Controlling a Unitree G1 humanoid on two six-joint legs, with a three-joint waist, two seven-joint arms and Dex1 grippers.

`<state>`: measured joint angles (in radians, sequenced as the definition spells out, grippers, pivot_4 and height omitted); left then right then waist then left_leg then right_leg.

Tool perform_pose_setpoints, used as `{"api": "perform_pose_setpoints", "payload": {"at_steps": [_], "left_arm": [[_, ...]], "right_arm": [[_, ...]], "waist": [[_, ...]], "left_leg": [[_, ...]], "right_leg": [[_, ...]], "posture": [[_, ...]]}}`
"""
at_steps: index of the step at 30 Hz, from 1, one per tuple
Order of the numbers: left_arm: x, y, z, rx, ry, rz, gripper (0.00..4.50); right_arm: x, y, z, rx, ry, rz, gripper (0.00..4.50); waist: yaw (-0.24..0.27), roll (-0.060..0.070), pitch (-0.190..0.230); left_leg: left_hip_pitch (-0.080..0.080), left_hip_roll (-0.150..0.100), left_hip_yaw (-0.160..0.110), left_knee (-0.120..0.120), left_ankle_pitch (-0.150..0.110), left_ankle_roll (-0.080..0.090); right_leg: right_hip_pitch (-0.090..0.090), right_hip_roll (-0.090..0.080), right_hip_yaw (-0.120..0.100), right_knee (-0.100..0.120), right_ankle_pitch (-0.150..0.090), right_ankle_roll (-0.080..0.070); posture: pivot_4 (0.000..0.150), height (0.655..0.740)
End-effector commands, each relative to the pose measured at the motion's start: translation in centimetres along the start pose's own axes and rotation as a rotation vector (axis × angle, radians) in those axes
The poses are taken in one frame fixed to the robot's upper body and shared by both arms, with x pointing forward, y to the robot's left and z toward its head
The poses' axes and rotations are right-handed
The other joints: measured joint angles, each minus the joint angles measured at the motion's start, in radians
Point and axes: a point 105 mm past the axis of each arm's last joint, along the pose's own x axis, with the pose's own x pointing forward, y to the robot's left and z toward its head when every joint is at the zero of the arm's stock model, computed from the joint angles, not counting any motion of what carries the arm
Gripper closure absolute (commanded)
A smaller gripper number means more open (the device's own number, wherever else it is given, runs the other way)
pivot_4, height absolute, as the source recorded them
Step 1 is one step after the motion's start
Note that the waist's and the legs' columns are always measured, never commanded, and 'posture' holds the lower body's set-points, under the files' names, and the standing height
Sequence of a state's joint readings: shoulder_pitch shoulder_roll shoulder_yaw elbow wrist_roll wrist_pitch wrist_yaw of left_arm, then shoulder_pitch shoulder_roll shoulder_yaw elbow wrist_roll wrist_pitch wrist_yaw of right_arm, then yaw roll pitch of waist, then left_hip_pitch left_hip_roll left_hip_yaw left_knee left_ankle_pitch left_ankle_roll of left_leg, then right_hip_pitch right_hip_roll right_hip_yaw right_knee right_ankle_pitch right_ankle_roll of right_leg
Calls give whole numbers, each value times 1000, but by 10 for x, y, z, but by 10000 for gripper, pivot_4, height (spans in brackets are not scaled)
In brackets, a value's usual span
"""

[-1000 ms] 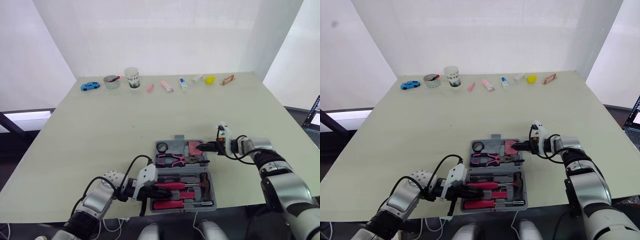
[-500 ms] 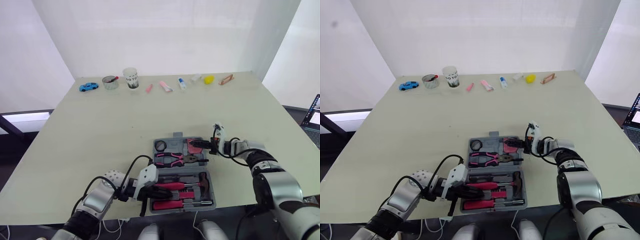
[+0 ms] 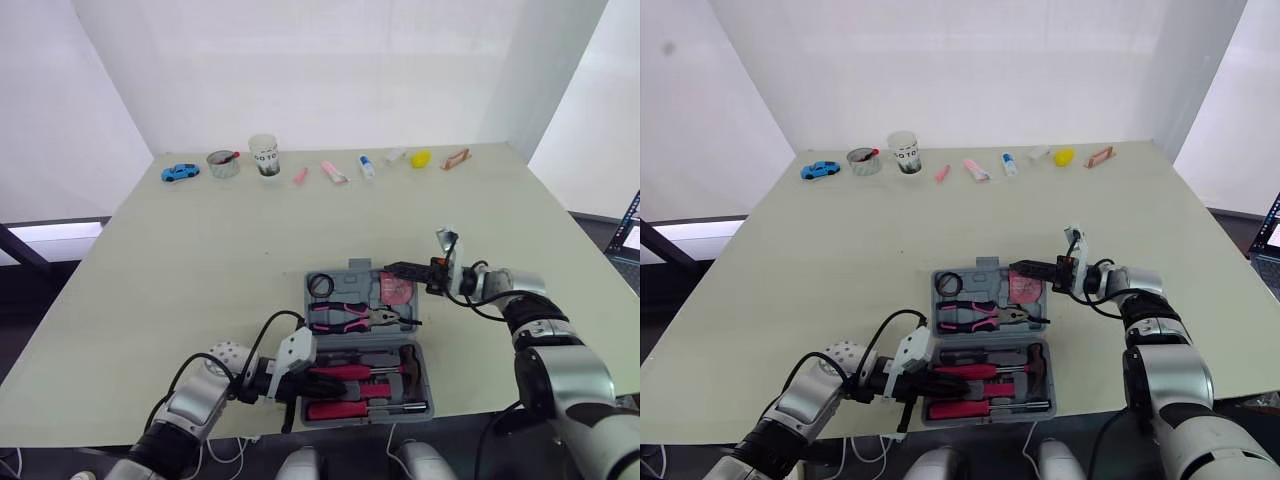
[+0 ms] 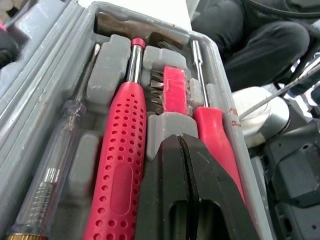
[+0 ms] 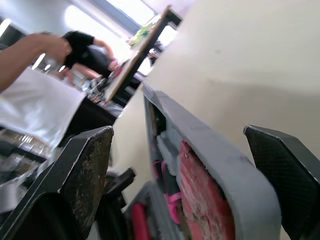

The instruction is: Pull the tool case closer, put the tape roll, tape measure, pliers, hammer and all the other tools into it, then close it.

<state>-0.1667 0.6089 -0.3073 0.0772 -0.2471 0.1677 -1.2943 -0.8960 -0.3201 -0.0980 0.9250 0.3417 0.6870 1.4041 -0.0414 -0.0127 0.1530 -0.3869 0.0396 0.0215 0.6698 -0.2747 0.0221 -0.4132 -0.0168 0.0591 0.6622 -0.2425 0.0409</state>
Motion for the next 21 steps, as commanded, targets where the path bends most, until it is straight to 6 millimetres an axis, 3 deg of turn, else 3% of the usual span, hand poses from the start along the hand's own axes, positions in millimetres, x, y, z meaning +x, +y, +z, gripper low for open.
{"api": "perform_pose_setpoints", "payload": {"at_steps": [1,5,9,13,16,21], "left_arm": [[-9,-7,14,48,-23,-5,45000],[-33,-18,22,19,-68,3,45000],[-62,-26,15,-30,-80,39,45000],[-96,-34,12,-126,-90,108,45000],[-123,-37,7,-192,-79,176,45000],[-155,-23,2,-234,-131,368,45000]], "right_arm": [[-7,23,7,-79,35,96,1082],[-20,51,-9,-114,108,160,1082],[-31,75,-31,-120,153,175,1082],[-50,96,-39,-156,125,125,1082],[-71,103,-50,-183,127,33,1082],[-101,95,-55,-336,46,-187,1082]], "waist": [[0,0,0],[3,0,0],[3,0,0],[2,2,6],[4,0,9],[6,-2,9]], "left_leg": [[0,0,0,0,0,0],[-10,1,-3,0,0,0],[-12,1,-4,0,0,0],[-12,3,-5,-1,0,0],[-12,1,-4,0,0,0],[-10,1,-3,1,0,0]], "right_leg": [[0,0,-1,0,0,0],[-9,-1,-3,0,0,0],[-10,-1,-5,-1,0,0],[-11,-2,-6,-1,-2,-2],[-10,-2,-6,-1,-2,-1],[-9,-2,-6,-1,-5,2]], "posture": [[1500,7400],[1500,7400],[1500,7400],[1500,7400],[1500,7400],[1500,7400]]}}
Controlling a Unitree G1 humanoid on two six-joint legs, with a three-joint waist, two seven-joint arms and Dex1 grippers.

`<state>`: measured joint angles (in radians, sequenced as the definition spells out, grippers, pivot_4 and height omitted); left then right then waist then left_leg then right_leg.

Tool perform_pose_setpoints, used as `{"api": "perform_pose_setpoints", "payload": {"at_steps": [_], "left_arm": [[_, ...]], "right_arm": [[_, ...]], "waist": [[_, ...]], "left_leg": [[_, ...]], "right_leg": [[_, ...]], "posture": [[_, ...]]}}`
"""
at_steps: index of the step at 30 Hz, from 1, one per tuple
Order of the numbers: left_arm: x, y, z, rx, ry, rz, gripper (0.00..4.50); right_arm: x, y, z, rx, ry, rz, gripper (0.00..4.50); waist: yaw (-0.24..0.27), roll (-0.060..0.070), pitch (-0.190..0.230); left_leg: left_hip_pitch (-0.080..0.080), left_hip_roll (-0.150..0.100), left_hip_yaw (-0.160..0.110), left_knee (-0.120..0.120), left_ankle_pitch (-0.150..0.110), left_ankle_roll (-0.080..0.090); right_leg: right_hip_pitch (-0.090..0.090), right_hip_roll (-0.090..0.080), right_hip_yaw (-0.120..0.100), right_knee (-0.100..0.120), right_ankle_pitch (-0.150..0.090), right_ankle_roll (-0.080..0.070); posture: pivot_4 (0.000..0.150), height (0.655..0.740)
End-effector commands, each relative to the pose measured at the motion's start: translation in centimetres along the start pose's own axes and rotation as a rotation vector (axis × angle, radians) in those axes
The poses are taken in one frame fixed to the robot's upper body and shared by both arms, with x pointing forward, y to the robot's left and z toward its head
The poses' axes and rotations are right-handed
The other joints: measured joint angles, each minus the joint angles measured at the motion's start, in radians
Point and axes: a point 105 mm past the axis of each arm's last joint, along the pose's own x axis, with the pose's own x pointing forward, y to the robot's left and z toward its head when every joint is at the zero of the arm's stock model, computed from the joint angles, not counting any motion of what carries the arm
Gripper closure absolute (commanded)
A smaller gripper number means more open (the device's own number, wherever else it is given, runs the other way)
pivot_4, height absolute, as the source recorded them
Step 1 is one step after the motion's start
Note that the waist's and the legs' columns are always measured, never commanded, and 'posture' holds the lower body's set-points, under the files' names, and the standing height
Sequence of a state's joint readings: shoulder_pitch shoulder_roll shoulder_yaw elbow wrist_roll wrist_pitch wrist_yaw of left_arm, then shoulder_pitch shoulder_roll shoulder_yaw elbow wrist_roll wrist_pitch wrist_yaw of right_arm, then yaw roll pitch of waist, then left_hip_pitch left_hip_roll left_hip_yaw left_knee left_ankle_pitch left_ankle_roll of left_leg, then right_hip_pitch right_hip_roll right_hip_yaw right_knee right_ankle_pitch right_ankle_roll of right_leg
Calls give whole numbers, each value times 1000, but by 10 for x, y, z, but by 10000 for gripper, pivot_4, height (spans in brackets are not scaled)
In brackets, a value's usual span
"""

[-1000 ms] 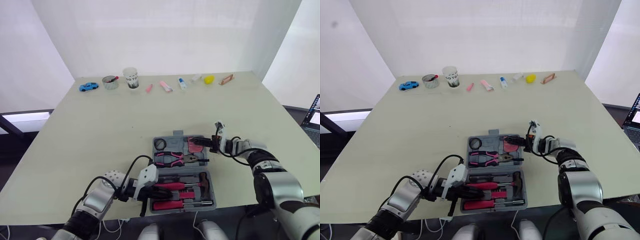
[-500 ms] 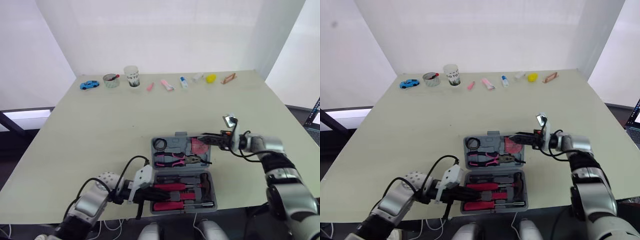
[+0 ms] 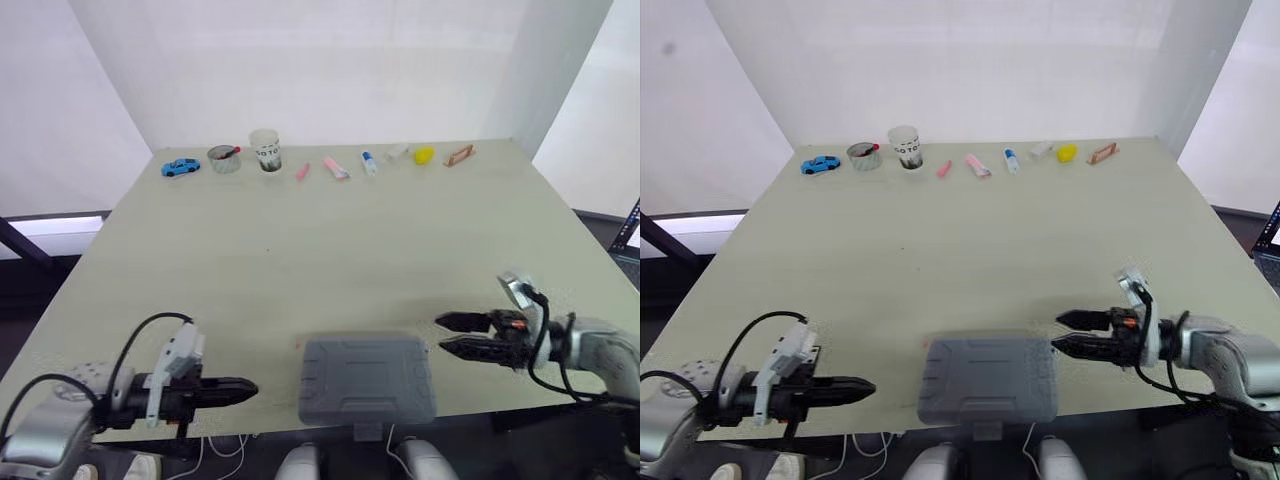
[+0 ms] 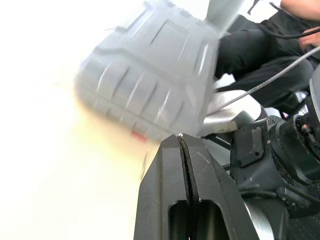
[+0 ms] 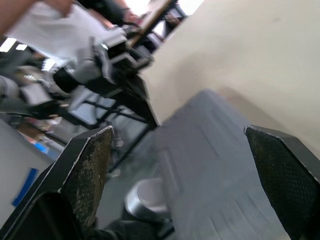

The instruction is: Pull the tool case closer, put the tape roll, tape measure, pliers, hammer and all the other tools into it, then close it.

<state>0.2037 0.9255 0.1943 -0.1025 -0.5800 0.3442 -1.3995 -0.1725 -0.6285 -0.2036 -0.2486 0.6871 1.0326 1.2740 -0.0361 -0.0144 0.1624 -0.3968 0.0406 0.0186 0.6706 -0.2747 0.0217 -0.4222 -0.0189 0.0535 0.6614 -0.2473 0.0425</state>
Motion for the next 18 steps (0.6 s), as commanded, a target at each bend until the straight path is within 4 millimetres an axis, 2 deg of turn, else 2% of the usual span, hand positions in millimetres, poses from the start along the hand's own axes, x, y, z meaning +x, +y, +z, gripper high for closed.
{"api": "perform_pose_setpoints", "payload": {"at_steps": [1,3,5,11,14,18], "left_arm": [[-25,20,7,-6,-79,163,42450],[-29,28,7,-6,-103,212,36288],[-30,31,9,-4,-123,231,26157],[-26,46,15,57,-128,361,419],[-23,58,14,79,-117,478,419],[-18,55,13,97,-106,471,419]], "right_arm": [[-23,-1,5,-188,-76,-183,192],[-38,-7,-3,-284,-90,-307,0],[-47,-9,-9,-343,-104,-388,0],[-75,-15,-21,-460,-133,-555,0],[-89,-18,-32,-468,-131,-627,0],[-101,-21,-40,-469,-126,-668,0]], "waist": [[2,0,0],[2,0,0],[2,-1,1],[0,-2,0],[3,-2,0],[2,-3,0]], "left_leg": [[0,0,0,0,0,0],[0,0,1,-1,0,0],[-1,0,2,0,0,0],[0,0,2,0,0,0],[1,0,2,0,0,0],[2,0,2,0,0,0]], "right_leg": [[0,0,-1,0,0,1],[0,1,0,0,0,1],[0,1,0,0,0,1],[0,1,2,0,1,0],[1,1,2,0,1,0],[2,1,2,0,3,-3]], "posture": [[1500,7400],[1500,7400],[1500,7400],[1500,7400],[1500,7400],[1500,7400]]}}
